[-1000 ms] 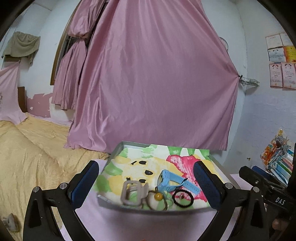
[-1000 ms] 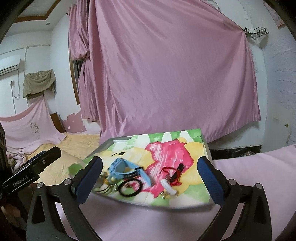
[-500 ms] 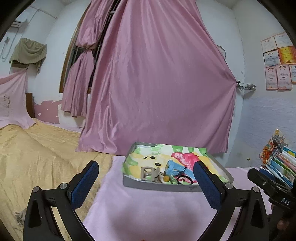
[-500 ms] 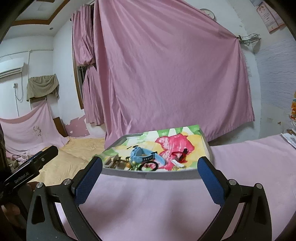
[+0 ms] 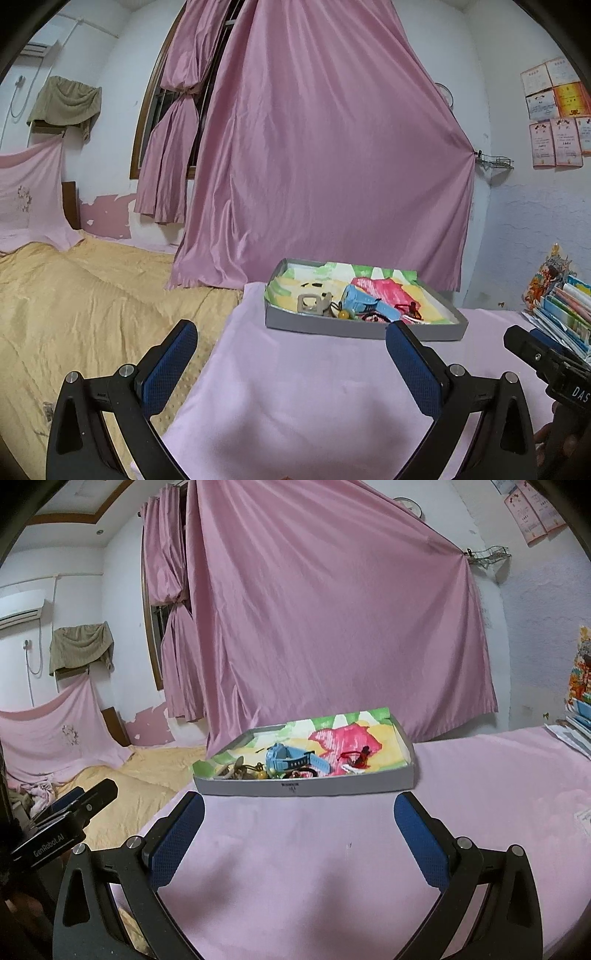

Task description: Organize jewelry

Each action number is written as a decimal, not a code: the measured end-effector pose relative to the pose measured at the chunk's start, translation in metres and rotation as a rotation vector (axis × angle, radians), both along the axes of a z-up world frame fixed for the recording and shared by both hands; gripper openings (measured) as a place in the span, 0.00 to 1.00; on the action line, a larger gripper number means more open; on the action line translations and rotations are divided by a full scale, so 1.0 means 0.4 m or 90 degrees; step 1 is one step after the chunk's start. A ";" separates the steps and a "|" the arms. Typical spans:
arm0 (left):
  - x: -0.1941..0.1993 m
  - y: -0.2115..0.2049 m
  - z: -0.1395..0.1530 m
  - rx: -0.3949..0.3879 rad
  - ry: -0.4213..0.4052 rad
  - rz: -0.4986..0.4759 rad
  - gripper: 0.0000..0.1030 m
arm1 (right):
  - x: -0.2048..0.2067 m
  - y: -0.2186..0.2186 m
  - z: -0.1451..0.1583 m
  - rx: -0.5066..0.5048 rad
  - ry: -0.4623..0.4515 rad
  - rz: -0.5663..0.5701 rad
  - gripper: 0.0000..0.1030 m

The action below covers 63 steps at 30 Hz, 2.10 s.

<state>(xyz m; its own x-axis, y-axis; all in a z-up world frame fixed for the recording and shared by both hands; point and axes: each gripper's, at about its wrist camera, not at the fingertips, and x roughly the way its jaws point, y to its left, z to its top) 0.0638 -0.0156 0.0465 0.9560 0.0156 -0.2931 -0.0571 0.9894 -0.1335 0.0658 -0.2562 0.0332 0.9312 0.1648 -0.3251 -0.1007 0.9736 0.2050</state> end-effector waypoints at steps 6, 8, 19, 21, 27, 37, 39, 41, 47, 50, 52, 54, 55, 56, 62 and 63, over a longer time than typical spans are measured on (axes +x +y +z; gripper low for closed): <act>-0.005 -0.004 -0.008 0.001 0.003 0.000 0.99 | 0.003 -0.004 -0.007 0.003 0.008 -0.004 0.98; -0.001 -0.007 -0.008 0.001 0.005 0.000 1.00 | 0.007 -0.003 -0.008 0.003 0.010 -0.005 0.98; 0.009 -0.002 -0.015 0.003 0.010 0.006 1.00 | 0.010 0.001 -0.009 0.003 0.015 -0.006 0.98; 0.010 -0.002 -0.016 0.004 0.011 0.007 1.00 | 0.010 0.004 -0.009 0.003 0.015 -0.006 0.98; 0.010 -0.002 -0.017 0.005 0.011 0.006 1.00 | 0.011 0.005 -0.010 0.003 0.015 -0.007 0.98; 0.010 -0.002 -0.017 0.006 0.011 0.007 0.99 | 0.012 0.006 -0.011 0.003 0.014 -0.006 0.98; 0.010 -0.002 -0.018 0.004 0.011 0.006 1.00 | 0.013 0.006 -0.011 0.003 0.014 -0.006 0.98; 0.009 -0.002 -0.017 0.005 0.011 0.007 1.00 | 0.012 0.005 -0.010 0.003 0.014 -0.006 0.98; 0.009 -0.003 -0.017 0.005 0.011 0.007 1.00 | 0.012 0.005 -0.011 0.003 0.014 -0.007 0.98; 0.010 -0.003 -0.018 0.006 0.011 0.007 1.00 | 0.013 0.005 -0.011 0.003 0.014 -0.007 0.98; 0.009 -0.003 -0.018 0.006 0.011 0.007 1.00 | 0.013 0.005 -0.012 0.004 0.014 -0.006 0.98; 0.009 -0.003 -0.018 0.007 0.011 0.007 1.00 | 0.013 0.005 -0.011 0.003 0.014 -0.007 0.98; 0.009 -0.003 -0.018 0.007 0.011 0.007 0.99 | 0.013 0.004 -0.011 0.003 0.014 -0.007 0.98; 0.009 -0.003 -0.017 0.006 0.011 0.007 0.99 | 0.013 0.004 -0.011 0.003 0.014 -0.007 0.98; 0.009 -0.003 -0.018 0.007 0.012 0.007 1.00 | 0.013 0.004 -0.012 0.003 0.014 -0.006 0.98; 0.009 -0.004 -0.017 0.007 0.012 0.007 1.00 | 0.014 0.004 -0.012 0.003 0.015 -0.006 0.98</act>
